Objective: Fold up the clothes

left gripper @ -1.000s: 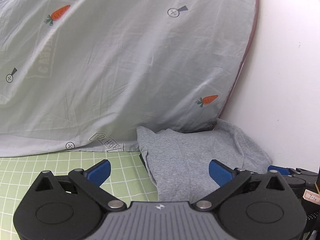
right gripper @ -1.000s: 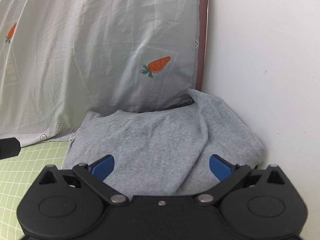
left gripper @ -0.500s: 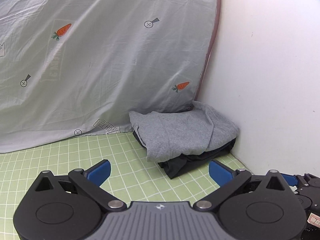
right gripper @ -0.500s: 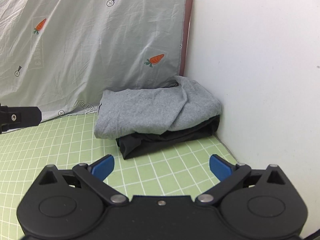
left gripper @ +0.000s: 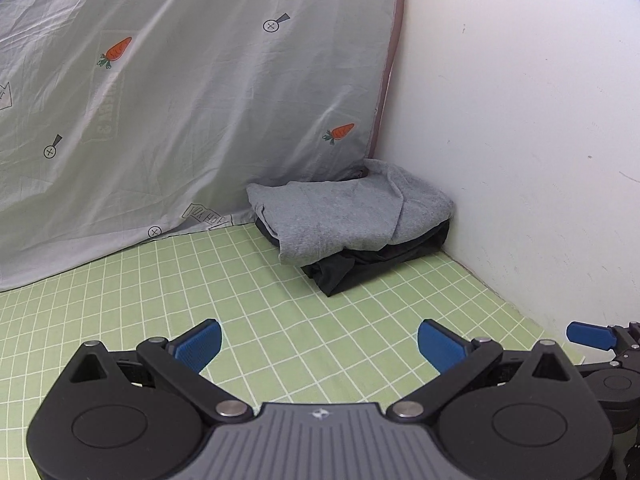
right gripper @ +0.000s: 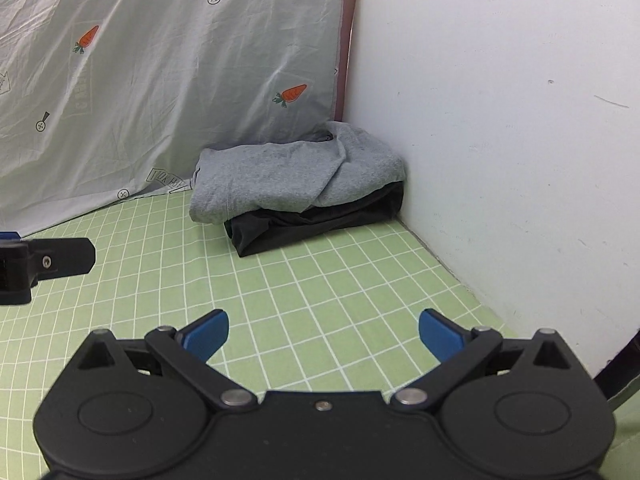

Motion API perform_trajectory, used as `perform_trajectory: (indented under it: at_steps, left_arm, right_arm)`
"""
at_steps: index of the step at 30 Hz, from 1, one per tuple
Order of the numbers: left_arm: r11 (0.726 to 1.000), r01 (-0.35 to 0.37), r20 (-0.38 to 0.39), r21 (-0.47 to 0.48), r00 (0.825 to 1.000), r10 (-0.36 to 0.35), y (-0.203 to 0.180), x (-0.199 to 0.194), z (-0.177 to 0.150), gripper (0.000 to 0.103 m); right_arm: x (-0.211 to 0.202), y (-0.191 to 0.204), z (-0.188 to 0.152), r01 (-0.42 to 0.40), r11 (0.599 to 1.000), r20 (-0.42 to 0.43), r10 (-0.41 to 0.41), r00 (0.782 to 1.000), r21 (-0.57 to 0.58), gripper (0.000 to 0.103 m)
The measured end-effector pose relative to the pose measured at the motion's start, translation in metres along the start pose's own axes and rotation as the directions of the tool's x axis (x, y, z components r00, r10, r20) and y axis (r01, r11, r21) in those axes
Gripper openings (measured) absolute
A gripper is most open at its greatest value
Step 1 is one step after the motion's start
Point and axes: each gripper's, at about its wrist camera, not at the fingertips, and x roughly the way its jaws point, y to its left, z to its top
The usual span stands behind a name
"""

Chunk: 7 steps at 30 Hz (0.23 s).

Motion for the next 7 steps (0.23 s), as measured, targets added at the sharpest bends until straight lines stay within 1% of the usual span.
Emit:
perform_trajectory:
  at_steps: [7]
  left_arm:
    - [1.0,0.0,0.006,0.027,1.0,0.0,-0.003,-0.0053,0.0005,0.103]
  right_arm:
    - [-0.0063,0.0002,-0.0018,0.0,1.0,0.014,0.0,1.0,0.012,0.103]
